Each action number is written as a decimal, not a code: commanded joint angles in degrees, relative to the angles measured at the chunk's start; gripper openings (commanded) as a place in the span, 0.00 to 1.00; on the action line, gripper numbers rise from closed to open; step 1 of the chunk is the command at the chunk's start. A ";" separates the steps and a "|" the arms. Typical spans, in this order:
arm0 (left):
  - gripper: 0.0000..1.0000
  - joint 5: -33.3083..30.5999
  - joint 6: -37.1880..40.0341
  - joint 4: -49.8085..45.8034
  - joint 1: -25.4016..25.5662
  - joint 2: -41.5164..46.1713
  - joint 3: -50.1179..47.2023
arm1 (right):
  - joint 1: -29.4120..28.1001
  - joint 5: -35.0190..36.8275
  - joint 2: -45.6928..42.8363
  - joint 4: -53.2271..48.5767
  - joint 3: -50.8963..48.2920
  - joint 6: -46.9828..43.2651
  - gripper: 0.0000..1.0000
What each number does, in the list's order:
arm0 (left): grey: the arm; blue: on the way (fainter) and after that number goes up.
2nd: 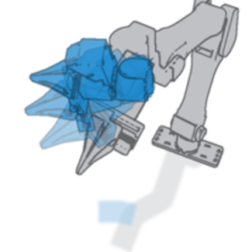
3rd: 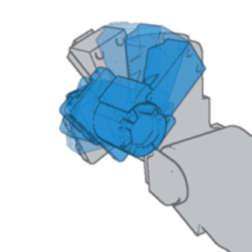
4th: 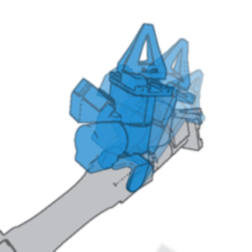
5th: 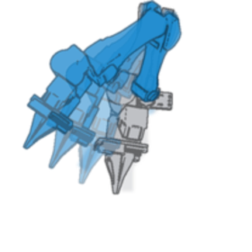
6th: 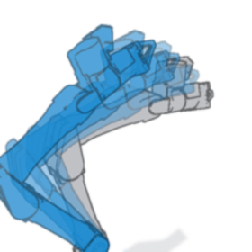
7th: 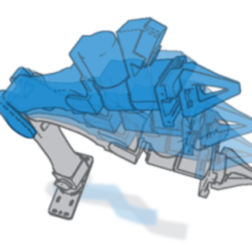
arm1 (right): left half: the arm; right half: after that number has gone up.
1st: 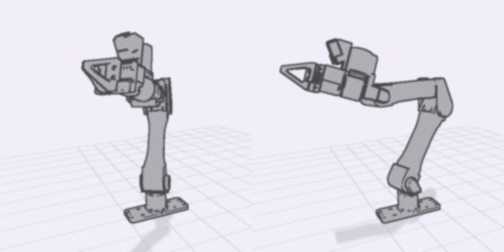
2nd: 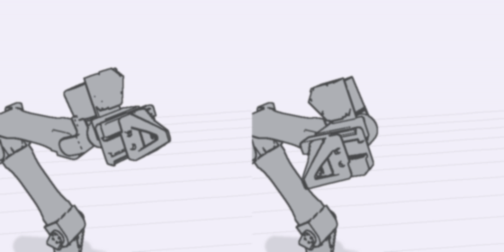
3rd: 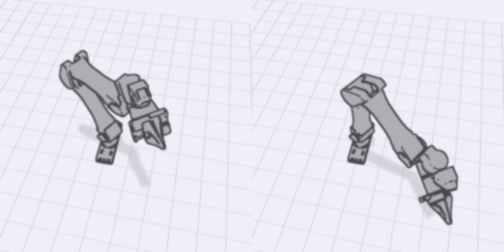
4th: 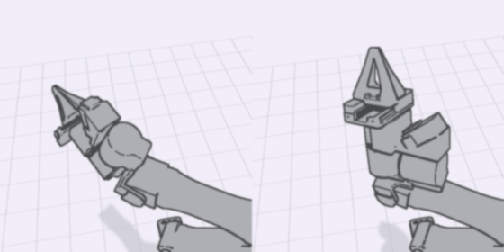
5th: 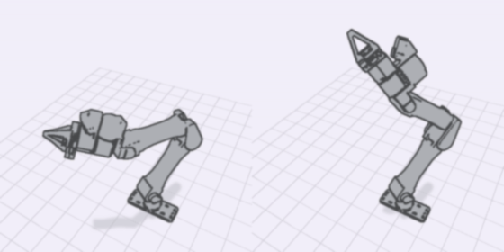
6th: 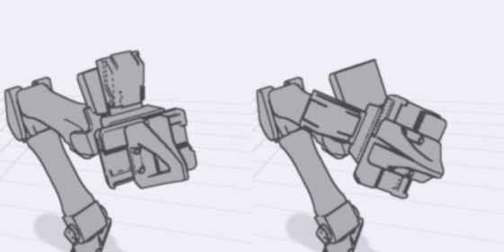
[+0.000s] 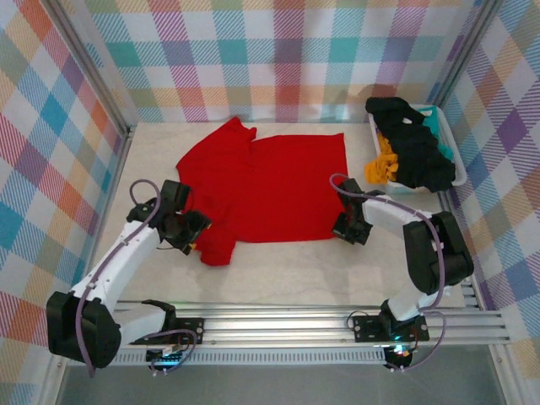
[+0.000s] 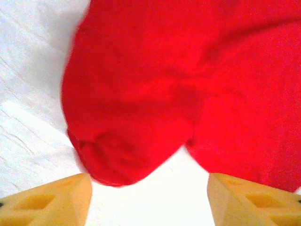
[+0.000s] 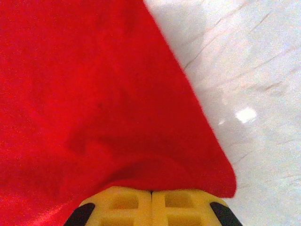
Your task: Fold and stack the t-shirts
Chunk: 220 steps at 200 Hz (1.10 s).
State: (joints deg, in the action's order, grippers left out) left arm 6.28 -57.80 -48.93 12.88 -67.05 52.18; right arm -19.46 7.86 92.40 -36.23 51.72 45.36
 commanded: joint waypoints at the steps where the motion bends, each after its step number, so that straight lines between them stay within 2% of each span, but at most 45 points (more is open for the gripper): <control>1: 0.69 -6.82 6.88 -2.20 -3.56 -3.49 3.64 | 0.72 3.86 -2.94 0.06 1.45 -1.92 0.00; 31: 0.67 -10.02 8.94 2.27 -7.73 -10.61 1.28 | 0.67 4.08 -5.46 -2.30 1.00 -1.33 0.01; 53: 0.65 -10.31 8.31 7.64 -10.83 -13.52 -2.25 | 0.69 3.83 -8.16 -2.49 -0.27 -1.50 0.28; 66: 0.65 -11.19 8.46 9.06 -11.30 -16.52 -2.51 | 0.66 2.53 -8.15 -2.27 -0.78 -1.68 0.39; 93: 0.60 -7.42 6.93 14.65 -11.13 -21.83 -4.54 | 0.96 0.12 -5.59 -0.28 -2.16 -1.44 0.41; 109: 0.51 -9.16 6.94 15.88 -10.86 -23.55 -5.10 | 2.41 -2.79 -3.32 2.51 -3.69 -0.22 0.41; 120: 0.39 -11.79 7.46 15.82 -10.86 -23.93 -5.18 | 3.46 -4.63 -0.93 3.57 -3.84 0.45 0.41; 136: 0.24 -14.19 8.95 18.01 -10.86 -22.69 -5.64 | 4.34 -4.73 1.73 4.10 -3.11 1.12 0.40; 140: 0.17 -14.24 9.62 18.81 -10.86 -22.42 -5.61 | 4.35 -4.45 1.94 4.58 -2.96 0.97 0.39; 146: 0.07 -14.26 10.56 19.68 -10.86 -21.81 -5.39 | 4.52 -4.19 2.07 5.28 -2.67 1.03 0.36; 154: 0.00 -14.25 11.40 20.26 -10.84 -21.37 -4.93 | 4.61 -3.84 2.25 6.11 -2.09 0.99 0.29; 175: 0.00 -14.44 13.52 19.34 -10.86 -20.73 -2.43 | 4.61 -2.94 2.32 6.17 1.14 0.00 0.00; 202: 0.00 -14.55 15.23 12.47 -9.81 -16.08 2.03 | 4.65 -0.29 -2.52 3.59 4.02 -1.97 0.00; 220: 0.00 -14.96 15.25 4.46 -9.00 -12.35 5.74 | 4.65 1.59 -7.76 0.24 4.82 -3.32 0.00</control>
State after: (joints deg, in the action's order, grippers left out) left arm -6.90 -44.49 -35.38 2.66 -85.78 52.64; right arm -14.96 6.17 91.59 -31.77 54.19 44.51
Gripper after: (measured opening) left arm 0.051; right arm 0.043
